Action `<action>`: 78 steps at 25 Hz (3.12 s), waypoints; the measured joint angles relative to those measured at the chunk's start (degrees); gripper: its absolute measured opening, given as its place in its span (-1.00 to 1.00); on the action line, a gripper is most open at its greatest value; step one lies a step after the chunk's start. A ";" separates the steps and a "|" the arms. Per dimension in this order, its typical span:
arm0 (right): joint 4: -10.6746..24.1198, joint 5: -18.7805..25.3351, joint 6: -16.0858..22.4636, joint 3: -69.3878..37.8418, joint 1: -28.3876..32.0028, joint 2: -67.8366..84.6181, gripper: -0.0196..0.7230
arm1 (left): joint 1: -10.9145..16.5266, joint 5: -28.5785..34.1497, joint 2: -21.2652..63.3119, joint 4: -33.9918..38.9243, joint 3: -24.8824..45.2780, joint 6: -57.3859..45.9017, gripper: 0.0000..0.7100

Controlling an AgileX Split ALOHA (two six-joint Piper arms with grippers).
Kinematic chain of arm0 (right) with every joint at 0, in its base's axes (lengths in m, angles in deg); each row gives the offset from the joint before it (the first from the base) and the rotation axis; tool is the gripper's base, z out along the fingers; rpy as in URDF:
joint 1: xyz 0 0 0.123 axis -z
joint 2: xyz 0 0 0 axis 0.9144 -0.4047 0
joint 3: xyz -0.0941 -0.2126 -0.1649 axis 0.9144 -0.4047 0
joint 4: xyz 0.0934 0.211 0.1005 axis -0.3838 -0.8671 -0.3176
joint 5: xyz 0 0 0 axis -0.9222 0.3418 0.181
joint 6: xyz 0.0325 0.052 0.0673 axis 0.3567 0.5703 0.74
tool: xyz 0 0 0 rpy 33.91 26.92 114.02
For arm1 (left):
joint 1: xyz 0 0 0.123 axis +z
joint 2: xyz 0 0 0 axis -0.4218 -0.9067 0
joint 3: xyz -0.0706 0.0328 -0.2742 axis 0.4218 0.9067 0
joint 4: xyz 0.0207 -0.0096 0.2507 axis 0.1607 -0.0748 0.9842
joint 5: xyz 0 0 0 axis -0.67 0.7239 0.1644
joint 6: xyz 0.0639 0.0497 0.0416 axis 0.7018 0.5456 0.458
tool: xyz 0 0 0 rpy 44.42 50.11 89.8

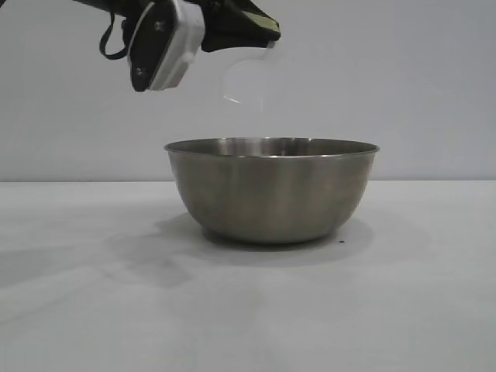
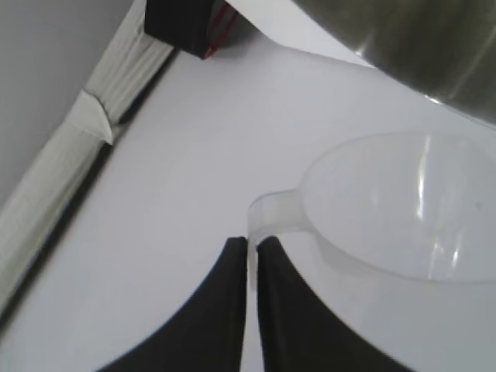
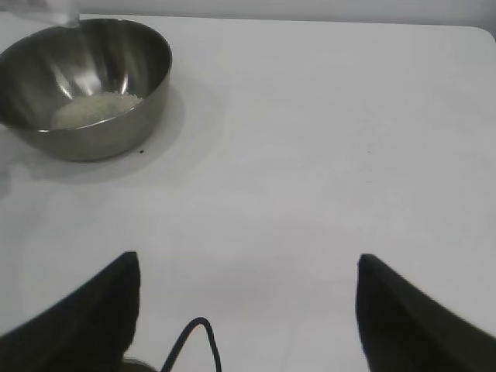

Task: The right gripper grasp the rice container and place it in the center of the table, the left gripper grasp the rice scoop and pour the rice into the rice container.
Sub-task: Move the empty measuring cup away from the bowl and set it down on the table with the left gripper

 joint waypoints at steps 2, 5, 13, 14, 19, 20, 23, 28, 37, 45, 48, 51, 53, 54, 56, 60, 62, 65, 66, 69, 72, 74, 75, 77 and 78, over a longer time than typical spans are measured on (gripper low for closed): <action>0.00 0.00 0.00 0.00 0.00 0.00 0.49 | 0.00 0.00 0.00 -5.08 0.00 -7.10 -1.00; 0.00 0.00 0.00 0.00 0.00 0.00 0.49 | 0.00 0.00 0.00 -13.51 0.00 -17.85 -1.00; 0.00 0.00 0.00 0.00 0.00 0.00 0.49 | 0.00 0.00 0.00 -34.64 0.00 -33.51 -1.00; 0.00 0.00 0.00 0.00 0.00 0.00 0.49 | 0.00 0.00 0.00 -36.54 0.13 -34.62 -1.00; 0.00 0.00 0.00 0.00 0.00 0.00 0.49 | 0.00 0.00 0.00 -45.93 3.41 -39.46 -1.00; 0.00 0.00 0.00 0.00 0.00 0.00 0.49 | 0.00 0.00 0.00 -48.08 4.12 -40.63 -1.00; 0.00 0.00 0.00 0.00 0.00 0.00 0.49 | 0.00 -2.32 0.00 -52.51 6.89 -43.77 -1.00; 0.00 0.00 0.00 0.00 0.00 0.00 0.49 | 0.00 -5.92 0.00 -57.13 11.90 -49.59 -1.00; 0.00 0.00 0.00 0.00 0.00 0.00 0.49 | 0.00 -11.61 -0.46 -58.03 20.67 -59.04 -1.00; 0.00 0.00 0.00 0.00 0.00 0.00 0.49 | 0.00 -15.48 -7.27 -59.37 22.38 -60.45 -1.00; 0.00 0.00 0.00 0.00 0.00 0.00 0.49 | 0.00 -15.48 -10.90 -59.17 22.38 -62.98 -1.00; 0.00 0.00 0.00 0.00 0.00 0.00 0.49 | 0.00 -15.48 -13.69 -59.03 22.38 -64.25 -1.00; 0.00 0.00 0.00 0.00 0.00 0.00 0.49 | 0.00 -15.79 -14.66 -59.03 22.38 -64.36 -1.00; 0.00 0.00 0.00 0.00 0.00 0.00 0.49 | 0.00 -16.22 -14.93 -59.03 22.38 -64.47 -1.00; 0.00 0.00 0.00 0.00 0.00 0.00 0.49 | 0.00 -16.46 -15.00 -59.03 22.38 -64.47 -1.00; 0.00 0.00 0.00 0.00 0.00 0.00 0.49 | 0.00 -16.51 -15.00 -59.03 22.38 -64.47 -1.00; 0.00 0.00 0.00 0.00 0.00 0.00 0.49 | 0.00 -16.51 -15.00 -59.03 22.38 -64.47 -1.00; 0.00 0.00 0.00 0.00 0.00 0.00 0.49 | 0.00 -16.51 -15.00 -59.03 22.38 -64.47 -0.86; 0.00 0.00 0.00 0.00 0.00 0.00 0.49 | 0.00 -16.51 -15.03 -59.03 22.38 -64.47 -0.86; 0.00 0.00 0.00 0.00 0.00 0.00 0.49 | 0.00 -16.51 -15.03 -59.03 22.38 -64.47 -0.39; 0.00 0.00 0.00 0.00 0.00 0.00 0.49 | 0.00 -16.51 -15.03 -59.03 22.38 -64.47 -0.20; 0.00 0.00 0.00 0.00 0.00 0.00 0.49 | 0.00 -16.51 -15.03 -59.03 22.38 -64.47 -0.20; 0.00 0.00 0.00 0.00 0.00 0.00 0.49 | 0.00 -16.51 -14.89 -59.03 22.46 -64.36 -0.20; 0.00 0.00 0.00 0.00 0.00 0.00 0.49 | 0.00 -16.51 -13.68 -58.58 23.94 -63.51 -0.20; 0.00 0.00 0.00 0.00 0.00 0.00 0.49 | 0.00 -16.51 -12.58 -57.83 24.95 -62.72 -0.20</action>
